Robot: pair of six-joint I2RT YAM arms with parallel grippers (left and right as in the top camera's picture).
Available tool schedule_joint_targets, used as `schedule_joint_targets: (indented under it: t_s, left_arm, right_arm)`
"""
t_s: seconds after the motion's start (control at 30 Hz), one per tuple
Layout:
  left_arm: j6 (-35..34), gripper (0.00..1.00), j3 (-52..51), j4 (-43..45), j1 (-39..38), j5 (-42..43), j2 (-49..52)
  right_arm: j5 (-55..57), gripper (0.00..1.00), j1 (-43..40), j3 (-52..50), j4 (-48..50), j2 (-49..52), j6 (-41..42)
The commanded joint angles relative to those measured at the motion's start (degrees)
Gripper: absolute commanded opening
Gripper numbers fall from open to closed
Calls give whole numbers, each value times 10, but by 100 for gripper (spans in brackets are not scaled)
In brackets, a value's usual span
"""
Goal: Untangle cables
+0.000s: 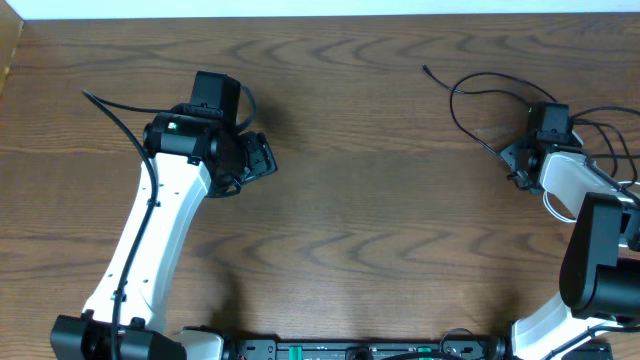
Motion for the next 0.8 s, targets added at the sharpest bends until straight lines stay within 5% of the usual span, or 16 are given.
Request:
schedule_joint_targets:
  t_s: [0.0, 0.5, 0.77]
  left_arm:
    - [5, 75, -3, -3, -1, -3, 4]
    - [5, 75, -3, -4, -1, -3, 4]
    - [5, 75, -3, -4, -1, -3, 4]
  right_arm:
    - [20, 60, -3, -6, -9, 12, 17]
    - [27, 47, -3, -9, -32, 12, 17]
    - [27, 17, -1, -9, -46, 12, 17]
